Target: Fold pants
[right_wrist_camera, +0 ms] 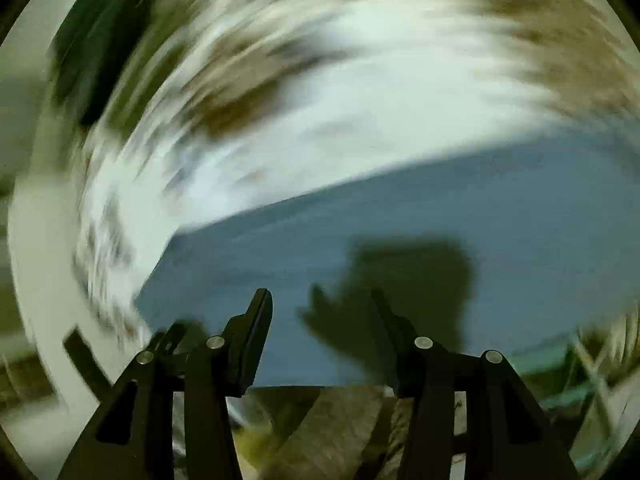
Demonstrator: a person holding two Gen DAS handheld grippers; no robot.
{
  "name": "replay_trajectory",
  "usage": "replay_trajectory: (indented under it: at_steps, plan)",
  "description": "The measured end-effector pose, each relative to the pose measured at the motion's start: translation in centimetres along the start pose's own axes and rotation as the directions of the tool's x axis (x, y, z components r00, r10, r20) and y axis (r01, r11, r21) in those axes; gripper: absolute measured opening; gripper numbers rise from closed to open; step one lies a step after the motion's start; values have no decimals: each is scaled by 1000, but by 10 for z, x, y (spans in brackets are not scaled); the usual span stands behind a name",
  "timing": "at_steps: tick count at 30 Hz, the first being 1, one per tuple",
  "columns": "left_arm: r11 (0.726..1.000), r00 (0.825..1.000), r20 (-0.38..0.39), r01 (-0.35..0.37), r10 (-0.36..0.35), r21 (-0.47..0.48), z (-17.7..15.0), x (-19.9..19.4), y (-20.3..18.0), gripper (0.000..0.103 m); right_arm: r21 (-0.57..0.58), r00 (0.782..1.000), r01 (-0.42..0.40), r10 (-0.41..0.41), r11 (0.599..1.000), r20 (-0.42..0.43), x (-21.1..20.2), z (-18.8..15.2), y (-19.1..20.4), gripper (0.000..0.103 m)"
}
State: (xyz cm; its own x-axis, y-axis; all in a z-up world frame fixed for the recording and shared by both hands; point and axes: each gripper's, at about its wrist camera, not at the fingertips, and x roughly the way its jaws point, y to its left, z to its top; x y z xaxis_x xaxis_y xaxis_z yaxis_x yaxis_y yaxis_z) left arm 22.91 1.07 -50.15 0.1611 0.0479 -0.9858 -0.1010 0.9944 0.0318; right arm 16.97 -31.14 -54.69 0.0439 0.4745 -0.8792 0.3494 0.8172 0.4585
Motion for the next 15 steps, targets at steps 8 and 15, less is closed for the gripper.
replay_trajectory:
  at_steps: [8, 15]
  plan:
    - [965, 996, 1, -82, 85, -248, 24, 9, 158, 75, -677, 897, 269, -434, 685, -83, 149, 25, 203, 54]
    - [922, 1000, -17, -17, 12, -388, 35, 36, 216, 75, -674, 824, 426, -566, 604, 13, 164, 32, 204, 2]
